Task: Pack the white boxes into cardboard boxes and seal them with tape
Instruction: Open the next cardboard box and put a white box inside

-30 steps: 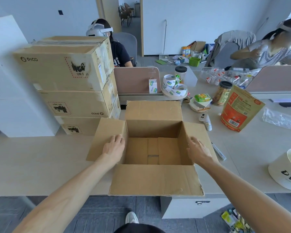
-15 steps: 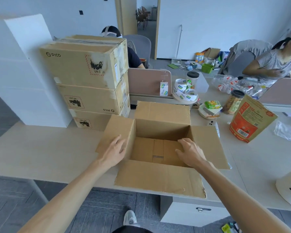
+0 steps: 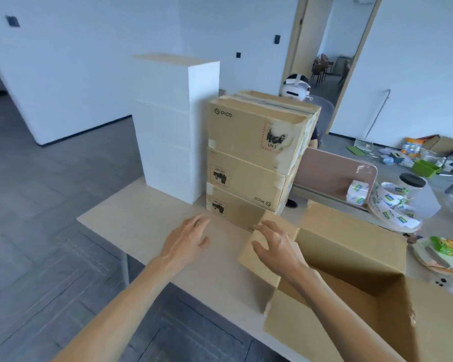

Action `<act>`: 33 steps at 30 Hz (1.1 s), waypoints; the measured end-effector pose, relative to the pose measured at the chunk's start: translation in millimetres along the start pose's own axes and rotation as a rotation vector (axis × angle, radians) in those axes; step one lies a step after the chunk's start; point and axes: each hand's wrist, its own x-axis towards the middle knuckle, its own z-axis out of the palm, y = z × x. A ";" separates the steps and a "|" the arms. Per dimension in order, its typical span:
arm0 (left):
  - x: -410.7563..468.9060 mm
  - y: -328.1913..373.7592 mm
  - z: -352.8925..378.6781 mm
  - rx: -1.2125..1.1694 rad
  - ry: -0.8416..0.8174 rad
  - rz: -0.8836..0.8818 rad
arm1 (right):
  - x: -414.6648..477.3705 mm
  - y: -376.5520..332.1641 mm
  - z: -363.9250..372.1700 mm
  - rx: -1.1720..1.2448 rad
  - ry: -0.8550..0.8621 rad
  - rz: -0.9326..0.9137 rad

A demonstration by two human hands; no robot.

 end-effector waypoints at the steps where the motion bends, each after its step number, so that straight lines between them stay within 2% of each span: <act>1: 6.2 -14.3 -12.2 0.002 0.022 0.003 | 16.6 -16.9 1.4 -0.004 0.007 -0.021; 8: 69.4 -126.8 -113.1 0.029 0.207 0.000 | 138.5 -153.1 -0.8 0.027 0.124 -0.127; 12: 114.7 -168.9 -161.8 0.029 0.258 0.039 | 192.5 -194.6 -7.9 0.111 0.194 -0.110; 22: 251.6 -236.4 -216.0 0.063 0.298 0.099 | 348.6 -213.6 -38.9 0.181 0.430 -0.039; 26: 300.9 -269.9 -233.3 -0.032 0.291 0.019 | 402.8 -217.1 -39.6 0.283 0.498 -0.046; 31: 359.1 -306.5 -252.0 -0.235 0.434 -0.044 | 445.1 -214.4 -29.8 0.440 0.532 -0.009; 33: 379.4 -320.5 -258.6 -0.321 0.415 -0.050 | 455.3 -215.3 -30.7 0.500 0.545 -0.004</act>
